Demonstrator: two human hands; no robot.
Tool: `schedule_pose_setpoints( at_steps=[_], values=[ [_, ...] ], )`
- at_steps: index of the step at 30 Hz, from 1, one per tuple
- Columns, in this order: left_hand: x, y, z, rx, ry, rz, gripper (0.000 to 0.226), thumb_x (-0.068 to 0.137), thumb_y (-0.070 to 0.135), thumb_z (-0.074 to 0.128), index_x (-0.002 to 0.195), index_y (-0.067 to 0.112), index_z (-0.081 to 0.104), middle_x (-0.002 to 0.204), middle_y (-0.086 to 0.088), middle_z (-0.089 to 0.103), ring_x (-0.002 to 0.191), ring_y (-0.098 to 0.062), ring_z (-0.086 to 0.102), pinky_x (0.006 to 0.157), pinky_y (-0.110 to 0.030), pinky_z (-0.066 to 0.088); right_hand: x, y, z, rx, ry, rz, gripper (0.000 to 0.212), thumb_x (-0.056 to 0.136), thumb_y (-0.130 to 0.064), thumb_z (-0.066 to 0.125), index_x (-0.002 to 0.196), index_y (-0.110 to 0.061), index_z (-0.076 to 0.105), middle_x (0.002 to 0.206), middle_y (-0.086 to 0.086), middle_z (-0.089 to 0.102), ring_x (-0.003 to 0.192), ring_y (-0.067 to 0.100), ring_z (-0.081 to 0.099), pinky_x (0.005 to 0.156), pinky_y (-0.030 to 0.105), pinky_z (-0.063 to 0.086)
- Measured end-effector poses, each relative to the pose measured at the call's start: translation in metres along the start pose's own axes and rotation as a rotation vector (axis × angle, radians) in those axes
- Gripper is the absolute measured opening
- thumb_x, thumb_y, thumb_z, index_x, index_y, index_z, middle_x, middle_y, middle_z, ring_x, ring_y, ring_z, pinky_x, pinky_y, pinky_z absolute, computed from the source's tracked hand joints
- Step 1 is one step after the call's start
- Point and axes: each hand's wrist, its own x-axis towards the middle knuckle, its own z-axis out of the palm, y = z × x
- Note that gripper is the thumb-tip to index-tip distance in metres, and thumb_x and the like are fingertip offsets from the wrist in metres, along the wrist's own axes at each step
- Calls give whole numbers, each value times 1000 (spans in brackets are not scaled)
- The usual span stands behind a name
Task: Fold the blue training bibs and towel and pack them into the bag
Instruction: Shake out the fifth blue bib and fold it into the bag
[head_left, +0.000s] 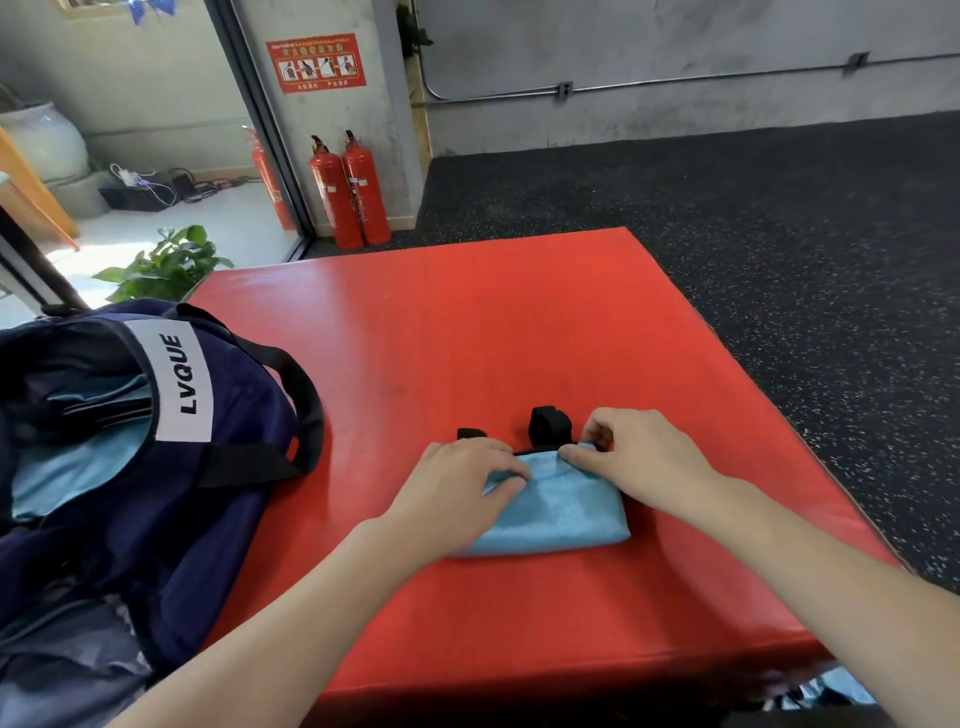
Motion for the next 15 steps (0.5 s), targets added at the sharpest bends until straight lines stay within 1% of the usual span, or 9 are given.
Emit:
schedule_pose_setpoints(
  at_steps=[2,4,5,6,7,9,11,13,15],
  values=[
    [-1,8,-6,97,-23,-97,21,97,40,53,105,38,73,108,20,67,100,-7,60,90,-37,48,-2,-2,0,-20,21,20,35,82,-68,61,85,-33,59,86,-15,66,86,13,63,71,35,50],
    [-2,16,-10,272,-12,-211,25,96,40,48,98,31,71,95,9,69,91,-20,62,74,-34,48,-5,-2,-1,-39,40,37,36,85,-68,57,92,-33,58,93,-16,65,93,16,64,77,36,50],
    [-3,19,-10,327,-2,-262,26,95,39,47,91,26,69,86,5,65,83,-24,60,66,-33,44,-7,-2,-1,-43,40,42,37,86,-69,56,95,-34,58,95,-16,65,95,17,63,79,36,50],
    [-5,22,-10,337,3,-303,28,94,38,47,82,21,65,79,4,60,76,-25,57,61,-32,39,-9,-2,-1,-40,32,46,39,86,-70,55,98,-33,57,95,-16,65,95,17,63,80,36,51],
    [-7,23,-9,308,-4,-329,29,93,37,48,75,18,61,75,3,57,72,-24,55,59,-31,37,-10,-2,0,-27,16,49,40,86,-71,55,99,-33,57,95,-16,64,95,17,63,81,36,51],
    [-10,25,-9,181,-62,-351,33,93,33,50,65,16,52,69,-1,61,65,-20,59,56,-30,43,-14,-4,3,28,-26,50,41,85,-71,57,100,-34,57,92,-17,64,94,14,64,82,37,52],
    [-14,29,-11,23,-144,-353,35,95,27,51,64,11,50,57,-6,67,50,-11,62,52,-25,48,-17,-8,7,95,-71,50,42,83,-70,61,102,-33,59,91,-18,66,89,9,65,82,37,54],
    [-17,35,-13,-99,-159,-363,31,96,23,54,74,2,60,54,-9,68,39,-6,58,43,-21,43,-20,-12,9,146,-105,47,40,81,-66,67,103,-33,61,89,-17,66,84,4,64,80,35,55],
    [-21,37,-13,-151,-128,-387,27,96,23,57,87,0,68,56,-10,69,38,-5,57,39,-17,38,-22,-16,11,167,-127,45,39,78,-60,74,102,-31,64,88,-16,67,82,2,63,77,31,54]
  ],
)
